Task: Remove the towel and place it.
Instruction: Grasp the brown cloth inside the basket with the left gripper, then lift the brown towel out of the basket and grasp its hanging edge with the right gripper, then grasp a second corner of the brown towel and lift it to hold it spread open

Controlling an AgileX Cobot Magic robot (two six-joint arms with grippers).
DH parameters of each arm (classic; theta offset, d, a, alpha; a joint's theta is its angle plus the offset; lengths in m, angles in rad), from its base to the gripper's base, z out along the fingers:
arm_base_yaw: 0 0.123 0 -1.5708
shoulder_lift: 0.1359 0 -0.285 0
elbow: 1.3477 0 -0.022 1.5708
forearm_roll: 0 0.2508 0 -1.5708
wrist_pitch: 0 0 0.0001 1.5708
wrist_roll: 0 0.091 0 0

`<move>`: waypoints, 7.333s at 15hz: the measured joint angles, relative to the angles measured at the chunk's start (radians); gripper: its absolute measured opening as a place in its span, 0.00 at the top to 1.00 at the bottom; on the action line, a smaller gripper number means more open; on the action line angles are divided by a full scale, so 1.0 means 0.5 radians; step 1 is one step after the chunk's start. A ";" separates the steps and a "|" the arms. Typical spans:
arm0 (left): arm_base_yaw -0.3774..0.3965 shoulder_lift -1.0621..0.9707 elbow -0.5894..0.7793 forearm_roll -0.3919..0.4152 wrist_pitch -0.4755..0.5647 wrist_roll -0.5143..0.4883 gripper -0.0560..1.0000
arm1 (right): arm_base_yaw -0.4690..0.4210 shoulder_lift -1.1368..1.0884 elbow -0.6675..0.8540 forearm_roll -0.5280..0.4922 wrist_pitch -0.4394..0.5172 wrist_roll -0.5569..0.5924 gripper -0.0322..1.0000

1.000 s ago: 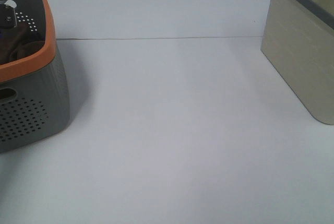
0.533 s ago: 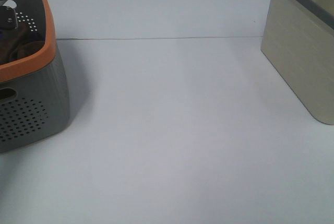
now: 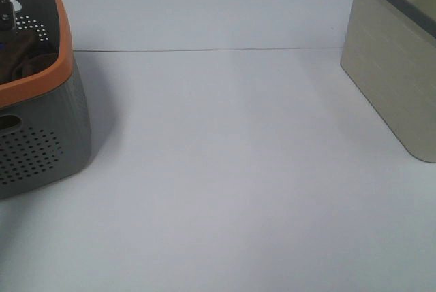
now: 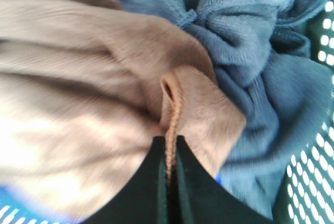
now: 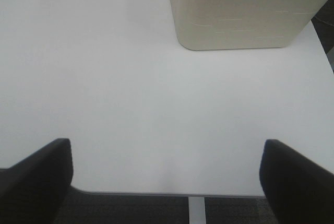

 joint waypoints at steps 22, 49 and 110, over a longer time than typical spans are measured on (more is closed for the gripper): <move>0.000 -1.322 -0.270 -0.758 -0.826 0.968 0.95 | 0.000 0.000 0.000 0.000 0.000 0.000 0.14; -1.466 -0.564 -0.514 -1.608 -0.756 2.080 0.95 | 0.000 1.650 -0.042 2.736 -0.442 -3.026 0.14; -1.566 -0.502 -0.514 -1.614 -0.838 2.050 0.95 | 0.488 3.608 -0.054 3.080 -0.490 -3.914 0.71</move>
